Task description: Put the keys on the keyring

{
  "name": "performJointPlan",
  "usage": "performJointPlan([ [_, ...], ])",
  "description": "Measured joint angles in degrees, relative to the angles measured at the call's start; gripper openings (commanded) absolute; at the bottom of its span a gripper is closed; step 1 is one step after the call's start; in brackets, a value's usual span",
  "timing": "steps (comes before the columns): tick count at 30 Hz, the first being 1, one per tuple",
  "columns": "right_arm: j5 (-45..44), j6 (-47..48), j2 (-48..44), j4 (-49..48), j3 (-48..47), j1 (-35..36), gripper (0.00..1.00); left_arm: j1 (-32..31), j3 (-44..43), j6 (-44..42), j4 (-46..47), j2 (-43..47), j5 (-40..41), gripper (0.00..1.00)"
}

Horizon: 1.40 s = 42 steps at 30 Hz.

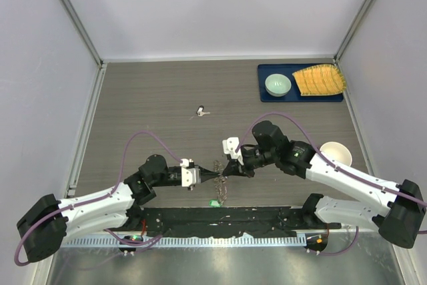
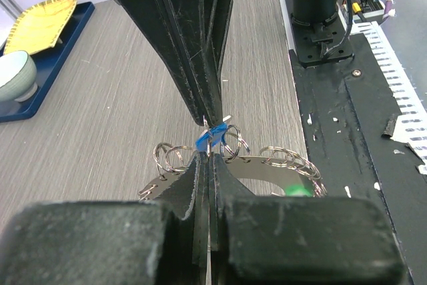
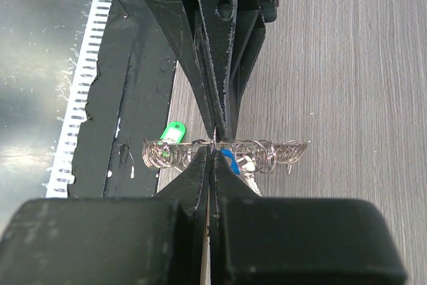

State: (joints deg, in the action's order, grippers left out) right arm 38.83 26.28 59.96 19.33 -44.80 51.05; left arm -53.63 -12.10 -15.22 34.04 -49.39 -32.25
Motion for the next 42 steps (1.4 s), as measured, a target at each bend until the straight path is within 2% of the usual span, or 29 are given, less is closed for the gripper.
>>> performJointPlan([
  [26,-3.17,-0.07,-1.88,-0.76,0.00,1.03,0.01,0.00,0.00,0.31,0.59,-0.48,-0.31,0.00],
  [42,-2.75,-0.02,0.07,-0.85,0.02,1.03,0.01,0.00,0.00,0.90,0.83,-0.48,-0.28,0.00],
])
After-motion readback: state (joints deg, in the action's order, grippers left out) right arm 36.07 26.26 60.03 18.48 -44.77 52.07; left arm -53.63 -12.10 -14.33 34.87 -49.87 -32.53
